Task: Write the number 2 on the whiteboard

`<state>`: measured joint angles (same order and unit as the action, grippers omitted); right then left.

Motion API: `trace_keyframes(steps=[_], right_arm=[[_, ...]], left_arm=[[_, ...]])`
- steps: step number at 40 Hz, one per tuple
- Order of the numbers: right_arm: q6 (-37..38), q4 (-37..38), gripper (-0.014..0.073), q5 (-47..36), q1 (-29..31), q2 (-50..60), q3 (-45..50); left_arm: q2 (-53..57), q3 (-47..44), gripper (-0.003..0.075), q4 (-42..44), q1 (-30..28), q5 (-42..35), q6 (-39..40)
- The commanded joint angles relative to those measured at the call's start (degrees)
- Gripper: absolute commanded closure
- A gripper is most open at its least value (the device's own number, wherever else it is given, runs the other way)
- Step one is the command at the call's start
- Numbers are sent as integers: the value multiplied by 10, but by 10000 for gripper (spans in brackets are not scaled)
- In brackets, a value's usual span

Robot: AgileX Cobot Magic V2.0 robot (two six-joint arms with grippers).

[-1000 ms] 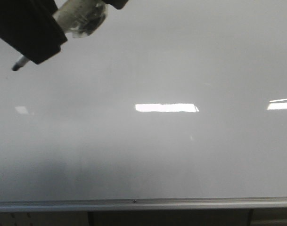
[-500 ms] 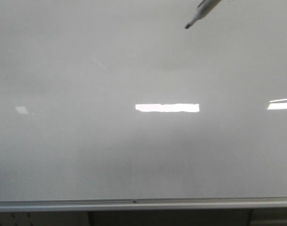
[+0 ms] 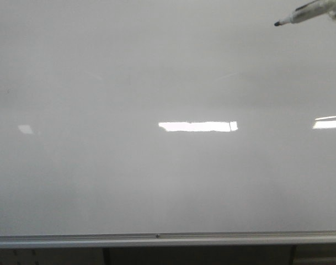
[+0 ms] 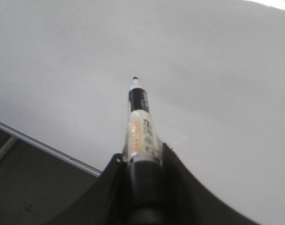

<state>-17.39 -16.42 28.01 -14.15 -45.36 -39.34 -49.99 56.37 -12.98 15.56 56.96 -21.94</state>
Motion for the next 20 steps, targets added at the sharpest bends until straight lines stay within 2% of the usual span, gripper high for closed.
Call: trace_keyframes(steps=[1,8,20], right_arm=[[0,-12,526,-101,5,14,33],[-2,-7,526,-134,5,-21,36],[-11,-5,526,-218,5,-123,-29]], left_arm=[[5,15,230,-12,-2,-38,8],[5,15,230,-12,-2,-49,8],[5,15,230,-12,-2,-50,8]])
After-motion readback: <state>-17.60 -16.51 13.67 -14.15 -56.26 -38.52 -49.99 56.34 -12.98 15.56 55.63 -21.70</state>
